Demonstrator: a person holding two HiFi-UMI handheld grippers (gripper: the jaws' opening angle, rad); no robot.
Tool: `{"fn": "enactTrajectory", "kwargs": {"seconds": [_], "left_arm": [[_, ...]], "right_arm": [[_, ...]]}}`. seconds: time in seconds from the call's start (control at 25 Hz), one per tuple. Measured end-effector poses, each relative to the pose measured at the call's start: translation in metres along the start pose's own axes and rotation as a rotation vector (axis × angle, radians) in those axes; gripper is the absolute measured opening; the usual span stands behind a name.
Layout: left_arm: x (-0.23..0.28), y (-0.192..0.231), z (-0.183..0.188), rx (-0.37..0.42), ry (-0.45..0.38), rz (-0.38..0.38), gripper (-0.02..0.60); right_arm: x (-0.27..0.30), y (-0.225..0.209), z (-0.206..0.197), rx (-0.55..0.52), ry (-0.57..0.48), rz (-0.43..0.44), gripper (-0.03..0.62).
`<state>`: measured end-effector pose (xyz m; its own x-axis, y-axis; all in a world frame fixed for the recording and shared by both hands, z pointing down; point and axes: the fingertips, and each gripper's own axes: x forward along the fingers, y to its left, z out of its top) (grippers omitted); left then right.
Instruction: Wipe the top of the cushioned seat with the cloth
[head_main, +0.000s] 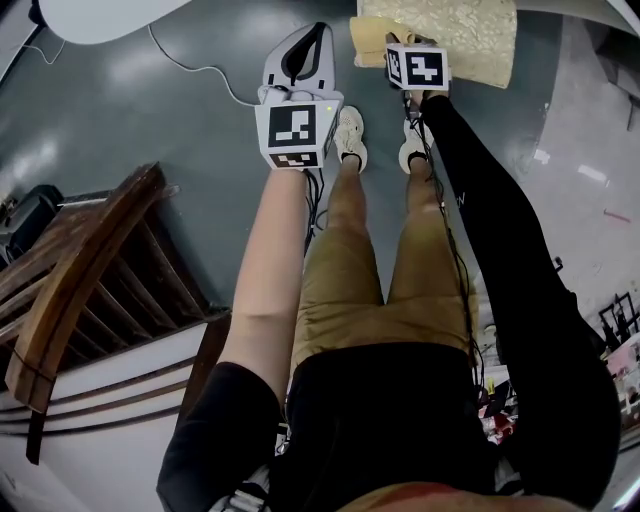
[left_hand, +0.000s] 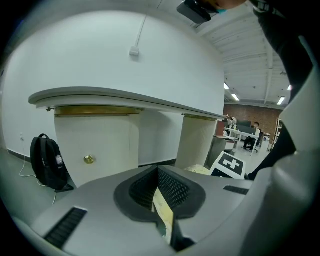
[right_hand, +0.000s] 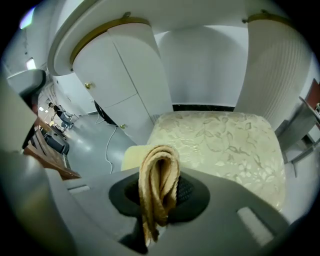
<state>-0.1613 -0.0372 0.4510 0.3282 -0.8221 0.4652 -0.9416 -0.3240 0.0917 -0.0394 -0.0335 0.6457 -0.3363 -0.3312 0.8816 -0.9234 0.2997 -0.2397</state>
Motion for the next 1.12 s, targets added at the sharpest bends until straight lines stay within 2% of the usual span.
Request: {"fn": "enactTrajectory", "kwargs": {"seconds": [0.16, 0.52, 0.8, 0.92, 1.12], "left_arm": [[0.014, -0.023, 0.006, 0.005, -0.004, -0.024, 0.007], [0.055, -0.097, 0.024, 0.040, -0.003, -0.081, 0.008], [0.074, -0.149, 0.038, 0.053, -0.023, -0.108, 0.008], [0.080, -0.160, 0.039, 0.066, -0.021, -0.109, 0.006], [0.076, -0.174, 0.031, 0.070, -0.007, -0.128, 0.008]], "right_arm": [[-0.018, -0.055, -0.004, 0.028, -0.012, -0.068, 0.055], [-0.070, -0.211, -0.022, 0.085, -0.022, -0.212, 0.055], [-0.108, -0.309, -0.053, 0.121, 0.001, -0.349, 0.055], [-0.120, -0.336, -0.057, 0.138, -0.007, -0.396, 0.055], [-0.132, -0.341, -0.065, 0.128, -0.048, -0.393, 0.055]]}}
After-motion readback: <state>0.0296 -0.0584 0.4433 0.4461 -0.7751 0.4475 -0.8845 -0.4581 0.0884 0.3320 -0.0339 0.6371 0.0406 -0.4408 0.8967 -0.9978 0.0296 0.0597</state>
